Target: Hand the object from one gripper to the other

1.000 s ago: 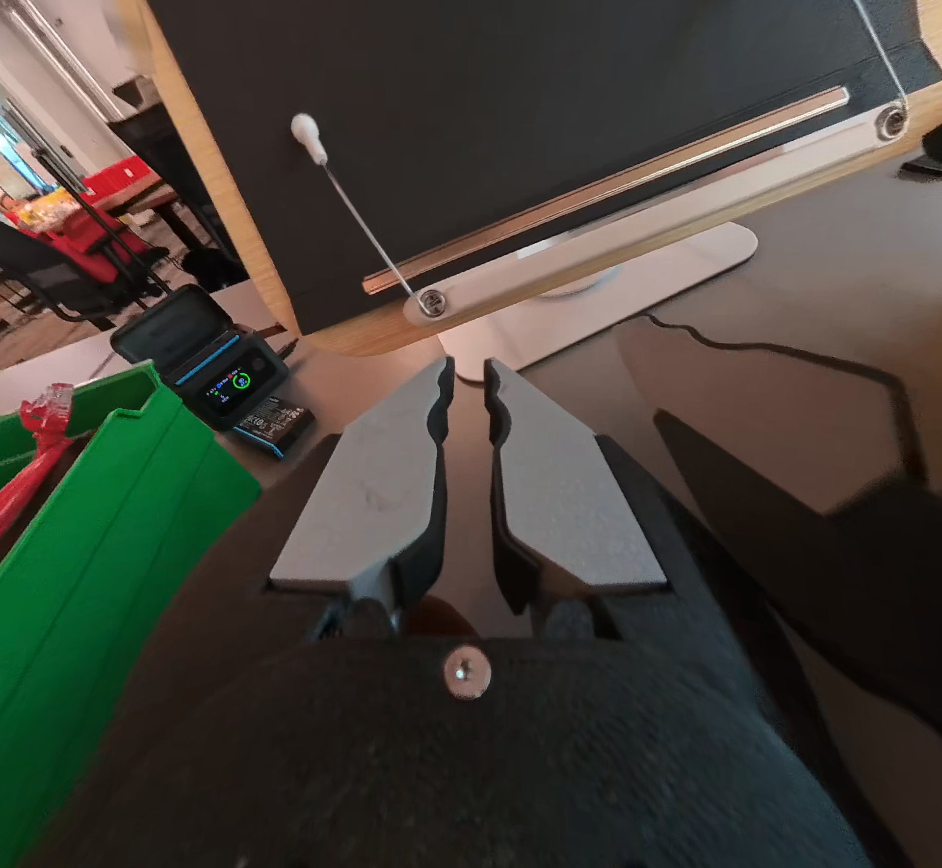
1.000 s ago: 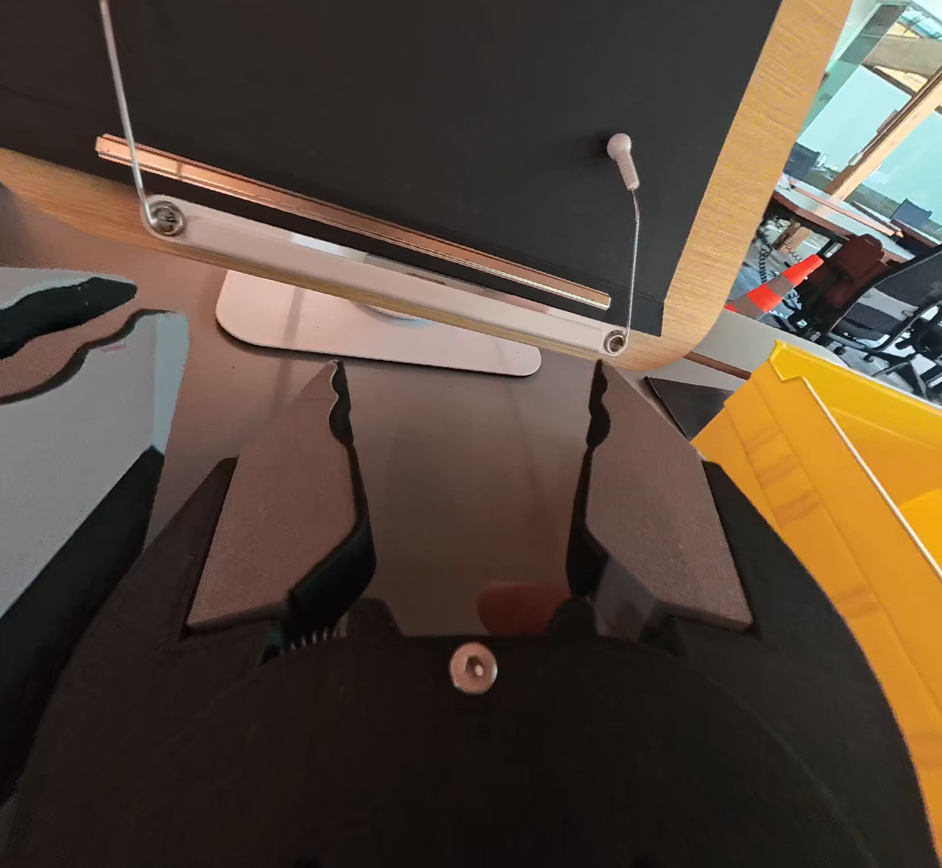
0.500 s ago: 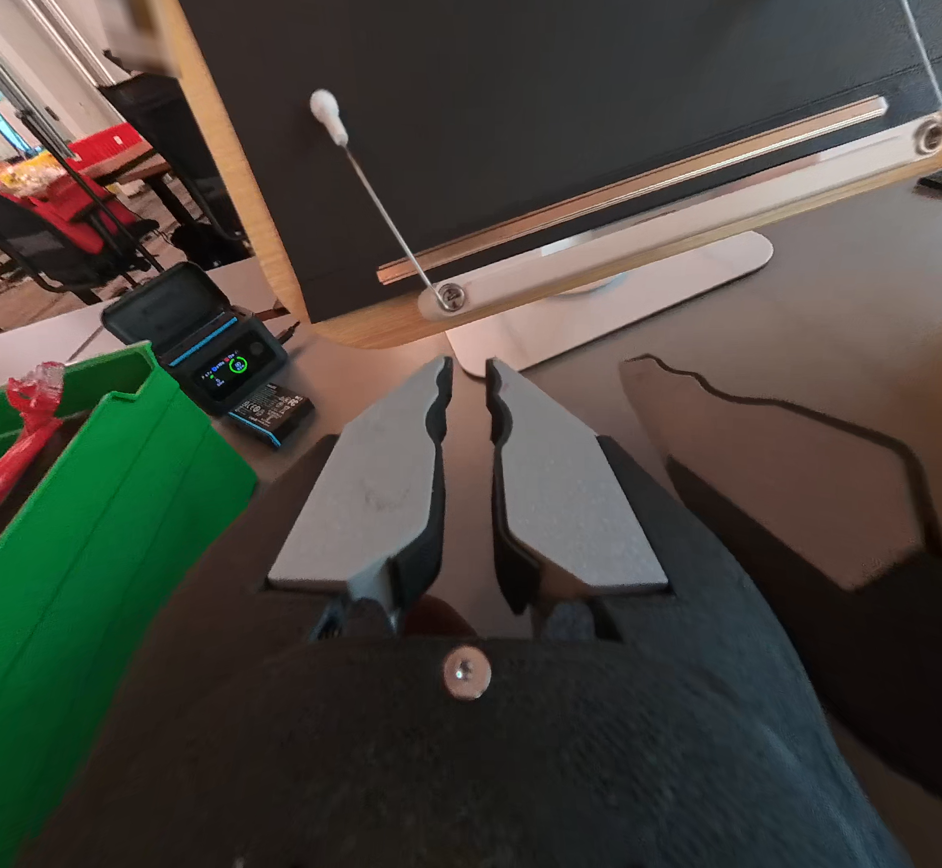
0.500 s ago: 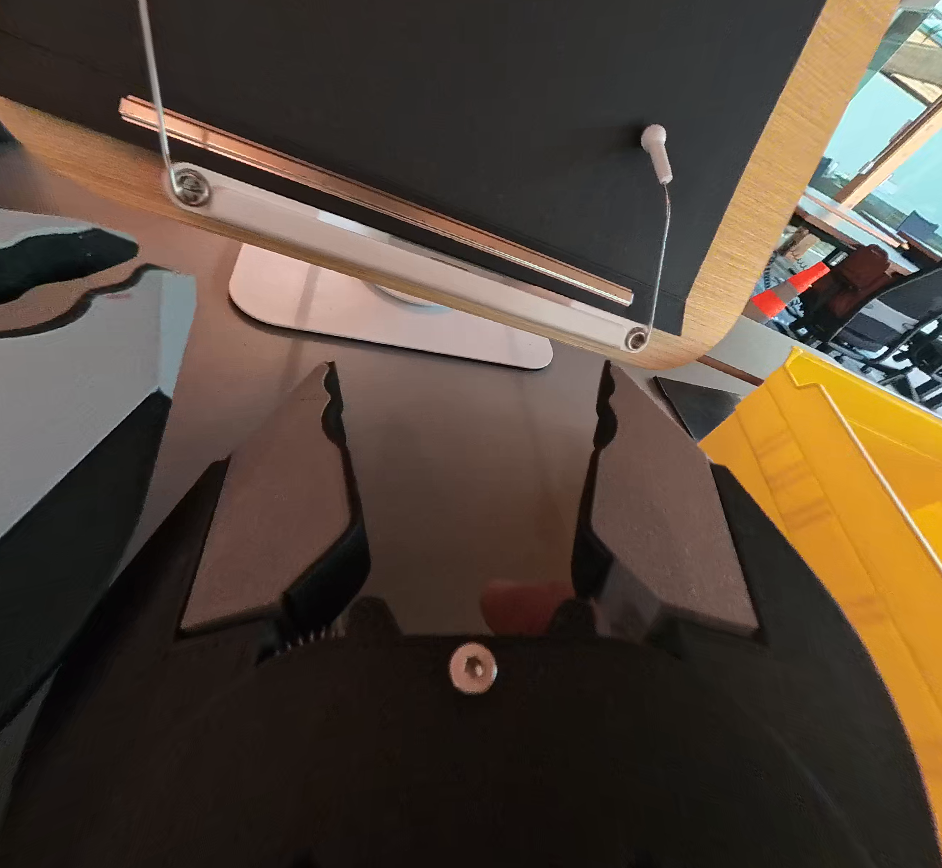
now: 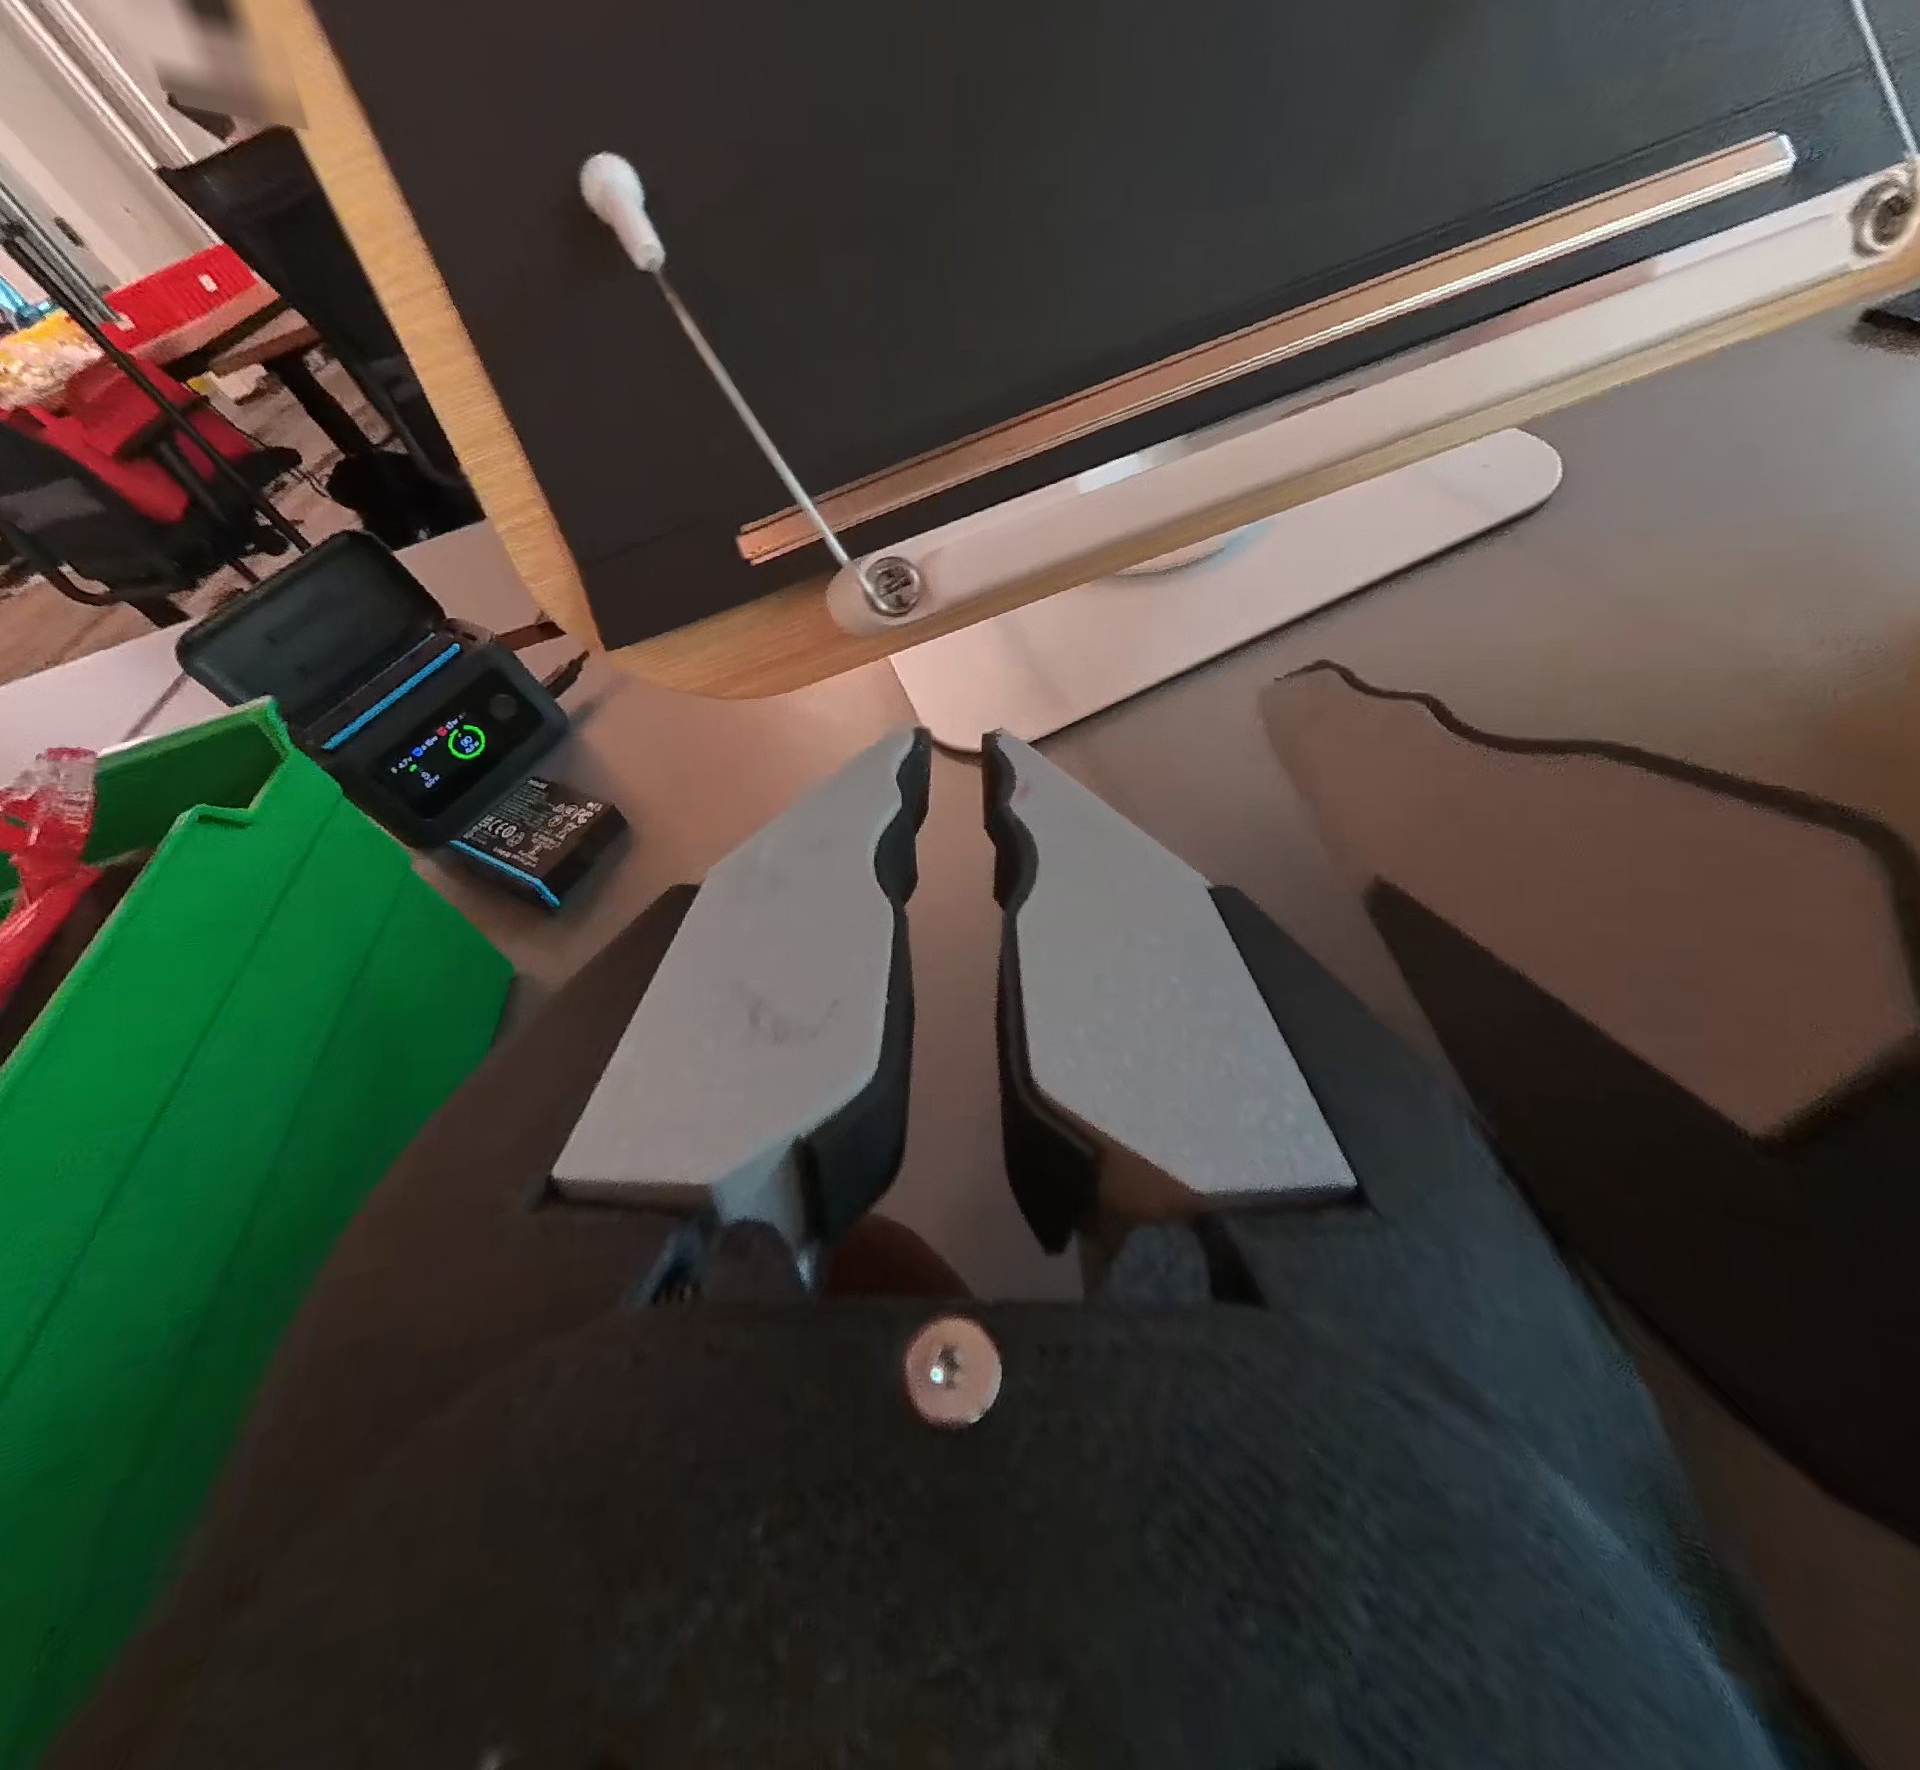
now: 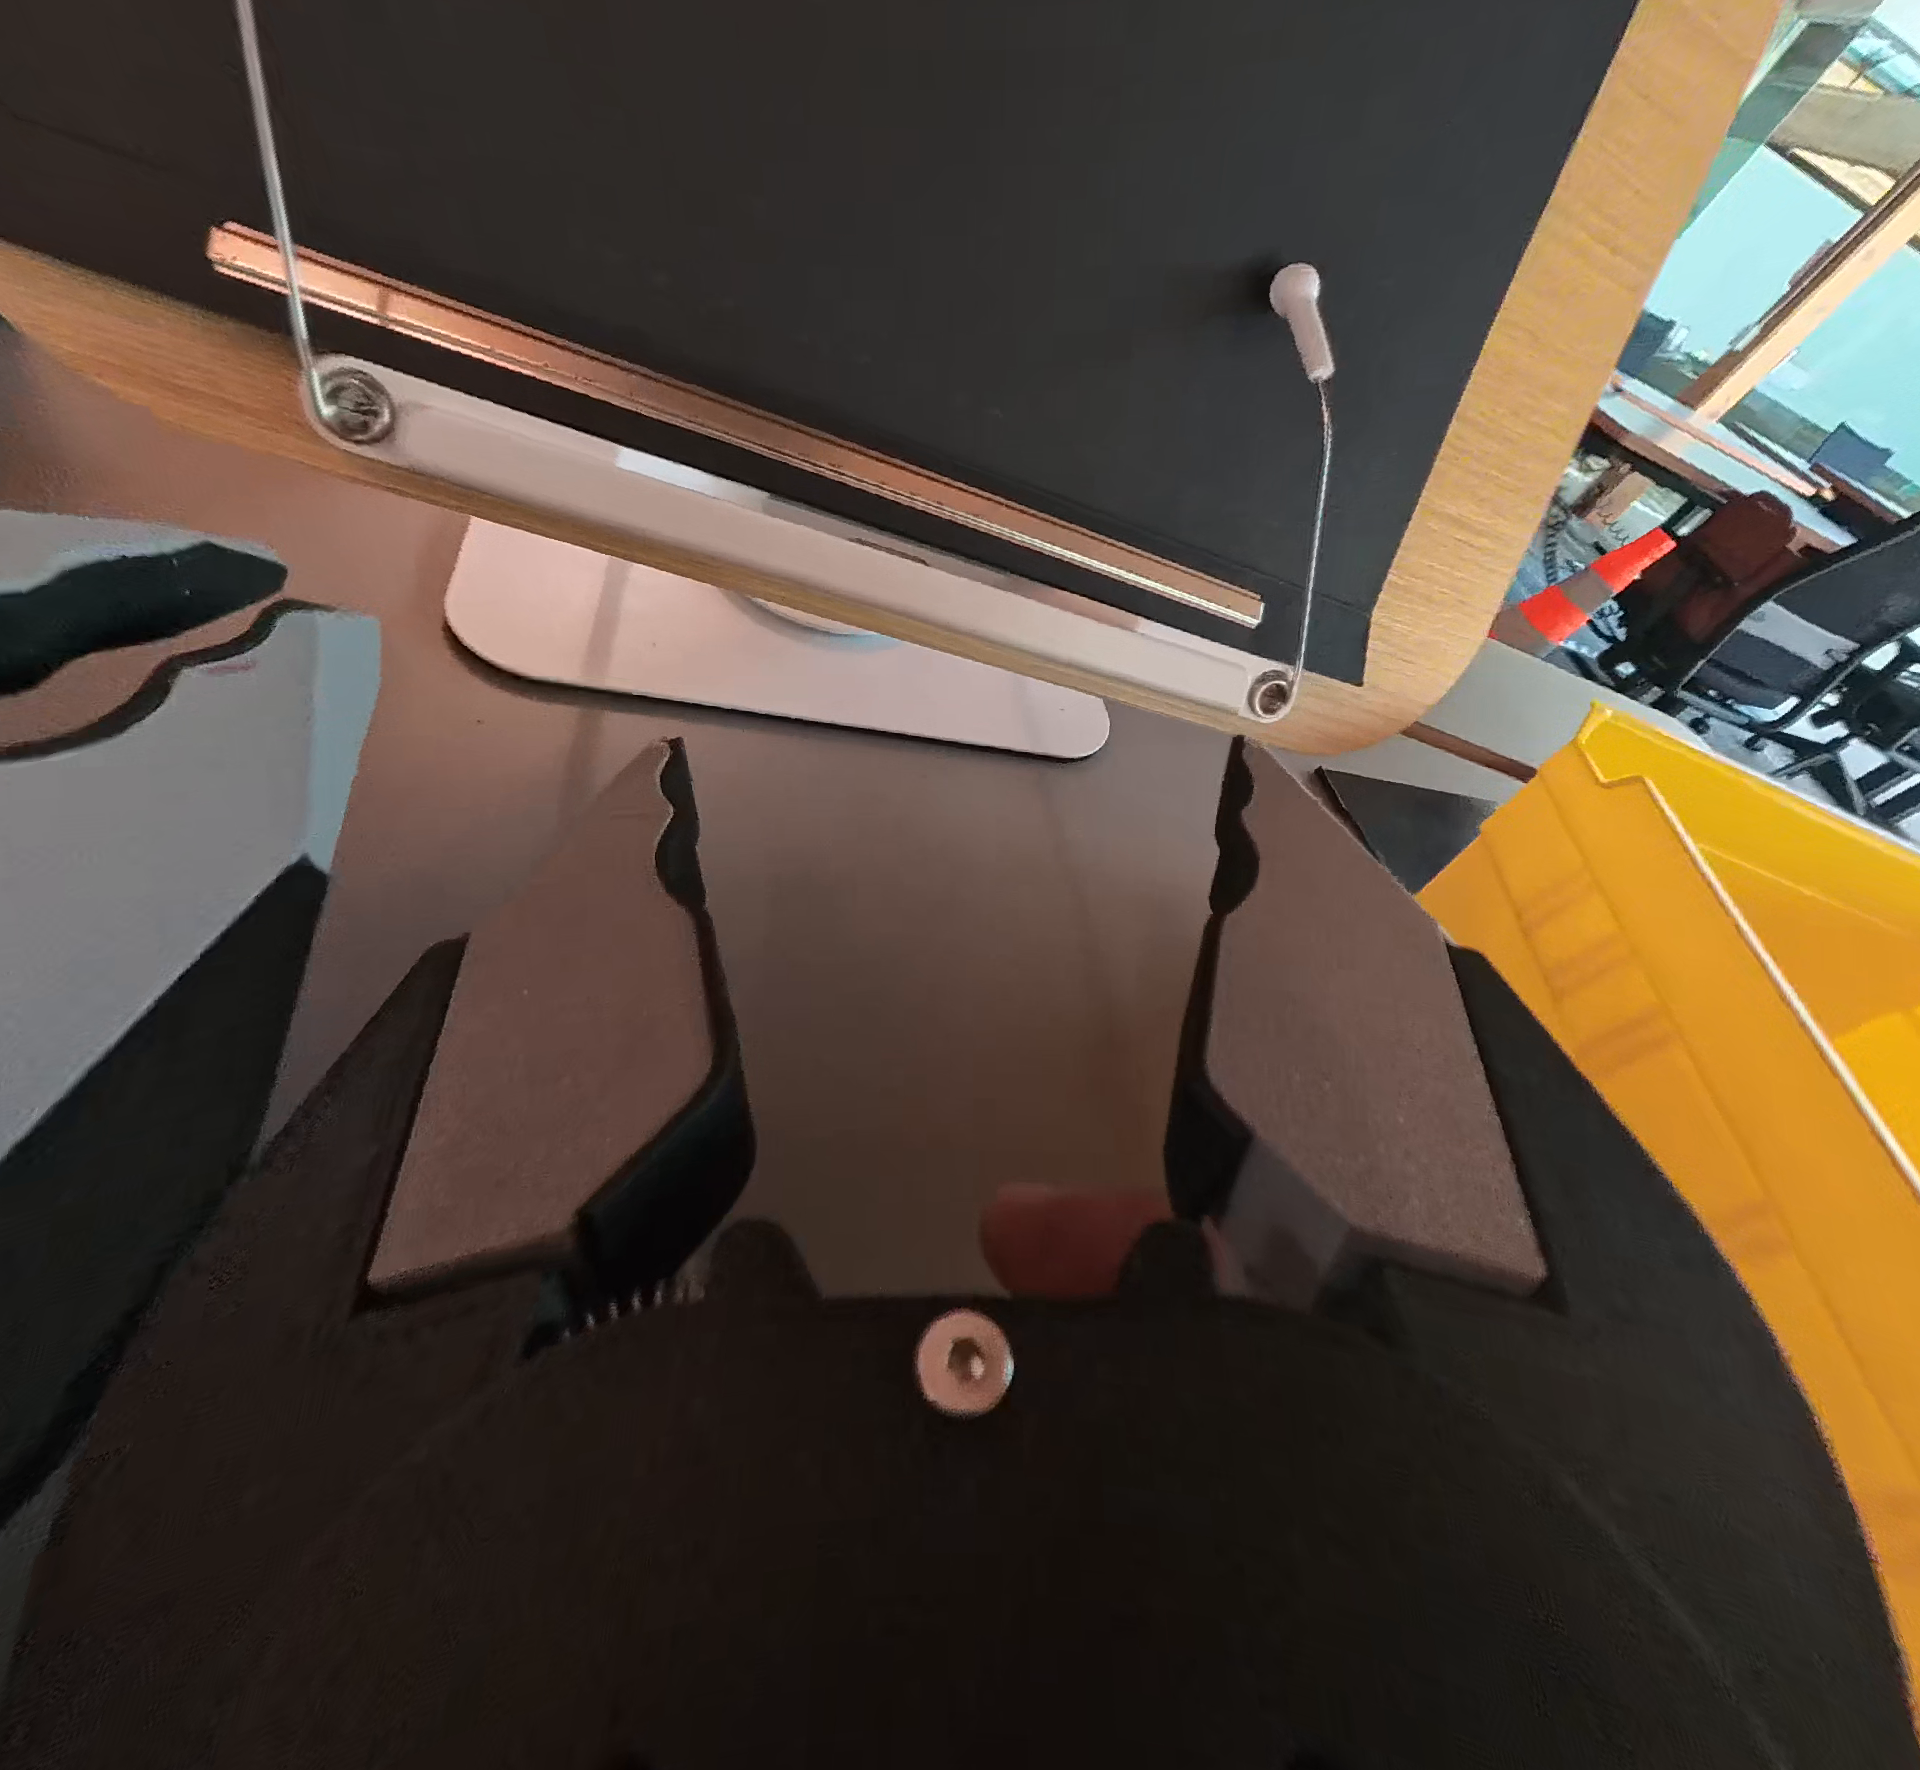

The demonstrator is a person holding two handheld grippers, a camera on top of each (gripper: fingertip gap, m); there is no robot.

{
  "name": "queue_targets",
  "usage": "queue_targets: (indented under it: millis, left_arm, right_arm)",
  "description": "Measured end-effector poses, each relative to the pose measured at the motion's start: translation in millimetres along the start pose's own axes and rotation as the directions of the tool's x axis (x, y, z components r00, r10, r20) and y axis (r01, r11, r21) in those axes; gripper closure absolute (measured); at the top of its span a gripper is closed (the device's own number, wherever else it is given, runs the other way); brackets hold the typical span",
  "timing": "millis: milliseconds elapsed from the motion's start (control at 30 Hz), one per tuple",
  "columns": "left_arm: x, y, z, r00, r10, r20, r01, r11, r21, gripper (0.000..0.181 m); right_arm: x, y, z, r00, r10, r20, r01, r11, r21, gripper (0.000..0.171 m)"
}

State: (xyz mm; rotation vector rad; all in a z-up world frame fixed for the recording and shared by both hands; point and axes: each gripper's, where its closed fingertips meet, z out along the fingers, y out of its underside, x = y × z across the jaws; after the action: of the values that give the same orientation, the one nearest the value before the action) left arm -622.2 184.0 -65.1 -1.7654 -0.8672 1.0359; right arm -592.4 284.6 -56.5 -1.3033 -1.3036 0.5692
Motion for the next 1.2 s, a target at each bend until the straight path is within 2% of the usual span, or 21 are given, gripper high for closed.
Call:
queue_targets:
  millis: [300,1200]
  left_arm:
    - [-1.5,8.5,3.6,1.0,0.023,0.003,-0.022,0.999,-0.043,0.162]
    - [-2.1,5.2,1.7,0.999,0.031,0.019,-0.03,0.999,-0.026,0.166]
  right_arm:
    - [-4.4,1.5,1.0,1.0,-0.002,0.029,0.002,1.0,-0.01,0.068]
    - [-5.5,5.8,1.9,0.999,0.006,0.039,-0.005,1.0,-0.025,0.07]
